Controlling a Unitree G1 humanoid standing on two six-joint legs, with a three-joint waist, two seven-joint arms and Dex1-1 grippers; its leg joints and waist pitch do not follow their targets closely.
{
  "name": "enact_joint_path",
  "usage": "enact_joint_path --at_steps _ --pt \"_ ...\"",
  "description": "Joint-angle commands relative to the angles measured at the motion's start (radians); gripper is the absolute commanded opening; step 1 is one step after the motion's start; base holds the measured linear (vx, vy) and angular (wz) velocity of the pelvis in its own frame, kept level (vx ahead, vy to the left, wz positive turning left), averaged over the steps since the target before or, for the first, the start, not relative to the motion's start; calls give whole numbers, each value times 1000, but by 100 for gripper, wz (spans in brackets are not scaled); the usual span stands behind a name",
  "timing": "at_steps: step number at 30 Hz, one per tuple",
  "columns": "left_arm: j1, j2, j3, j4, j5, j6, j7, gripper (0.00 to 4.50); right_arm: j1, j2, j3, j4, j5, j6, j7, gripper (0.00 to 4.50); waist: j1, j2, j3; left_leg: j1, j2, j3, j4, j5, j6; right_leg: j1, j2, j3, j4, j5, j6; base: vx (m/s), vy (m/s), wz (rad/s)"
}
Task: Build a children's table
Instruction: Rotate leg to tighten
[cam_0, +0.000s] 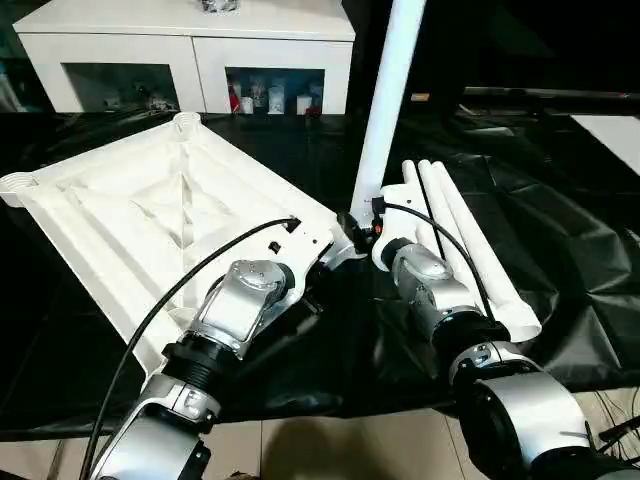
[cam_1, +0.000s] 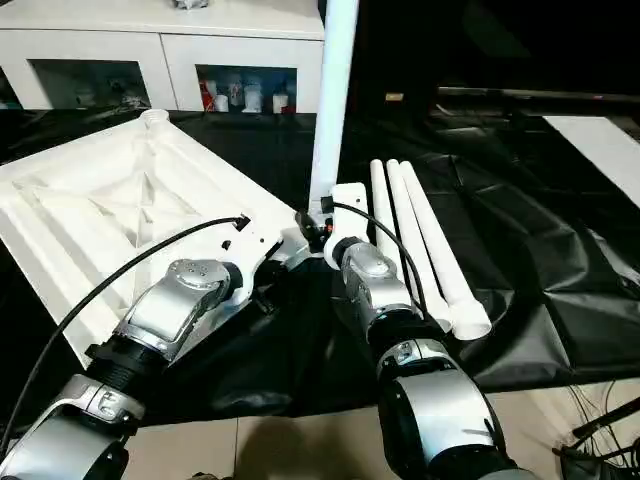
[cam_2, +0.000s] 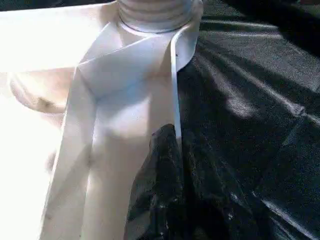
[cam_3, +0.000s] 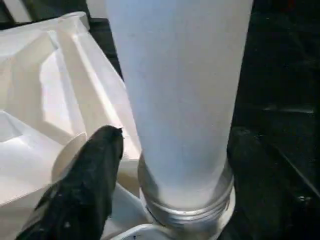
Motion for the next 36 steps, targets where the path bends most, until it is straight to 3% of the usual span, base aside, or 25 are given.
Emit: enact_joint_path --at_steps 1,4,5,7,8,10,12,14,15,17,19,22,25,30,36 --pt "1 12 -22 -30 0 -41 -26 0 2 8 21 -19 4 26 64 366 4 5 -55 22 73 -36 -85 -372 4 26 -63 37 -61 -267 -170 0 0 0" --pt "20 55 -35 -62 -8 -75 -89 0 25 -27 54 -93 -15 42 123 397 6 5 -55 24 74 -33 -82 -351 19 26 -58 35 -59 -241 -186 0 0 0" --pt "23 60 -37 -67 -10 -82 -100 0 29 -33 58 -104 -17 46 132 397 6 5 -58 20 73 -31 -79 -318 26 31 -60 36 -53 -205 -197 70 -30 2" --pt "42 95 -44 -89 -24 -107 -161 0 55 -75 90 -164 -36 58 190 397 14 4 -61 25 74 -24 -69 -242 48 31 -56 35 -42 -108 -223 60 -22 2" --pt "52 111 -41 -98 -34 -118 -185 0 71 -100 107 -195 -46 62 225 397 12 4 -64 21 73 -23 -65 -211 57 35 -56 36 -34 -67 -234 0 0 0" --pt "59 128 -38 -101 -37 -126 -200 0 88 -125 126 -225 -57 65 263 397 24 4 -73 20 68 -17 -49 -59 112 42 -53 33 -11 133 -274 61 -13 2" --pt "71 155 -25 -101 -54 -157 -237 0 130 -174 170 -297 -75 66 370 397 28 -1 -74 15 63 -15 -38 -12 151 45 -52 33 -1 211 -287 34 -7 1" --pt "83 181 -15 -115 -77 -186 -285 0 172 -211 196 -370 -61 83 459 397 30 1 -72 13 67 -17 -38 -23 170 45 -55 31 -3 191 -288 0 0 0" --pt "96 205 -9 -129 -98 -236 -337 0 202 -239 212 -418 -50 85 519 397 30 1 -69 13 68 -18 -41 -61 169 46 -55 31 -9 129 -280 0 0 0" --pt "105 220 -5 -145 -114 -251 -368 0 218 -255 222 -449 -45 92 542 397 29 5 -65 16 75 -20 -48 -120 143 43 -56 31 -17 24 -271 0 0 0" --pt "116 239 0 -169 -139 -265 -416 0 236 -272 228 -482 -40 104 565 397 24 7 -58 21 78 -20 -57 -209 88 35 -52 32 -27 -107 -259 -25 -2 0" --pt "133 281 -1 -206 -170 -262 -498 0 262 -293 233 -532 -24 123 602 397 24 12 -53 24 79 -24 -63 -277 38 30 -52 35 -34 -200 -233 0 0 0" --pt "139 307 -3 -212 -180 -274 -542 0 286 -313 243 -579 -21 140 637 397 28 14 -52 29 77 -19 -59 -262 34 24 -49 39 -31 -160 -231 0 0 0" --pt "138 332 -2 -209 -196 -290 -586 0 304 -328 256 -599 -39 142 659 397 30 16 -53 21 74 -19 -54 -203 51 30 -49 36 -19 -82 -248 0 0 0" --pt "137 339 -1 -201 -188 -295 -590 0 317 -332 269 -611 -51 145 658 397 36 13 -52 21 74 -18 -52 -205 52 31 -52 38 -20 -103 -245 0 0 0"
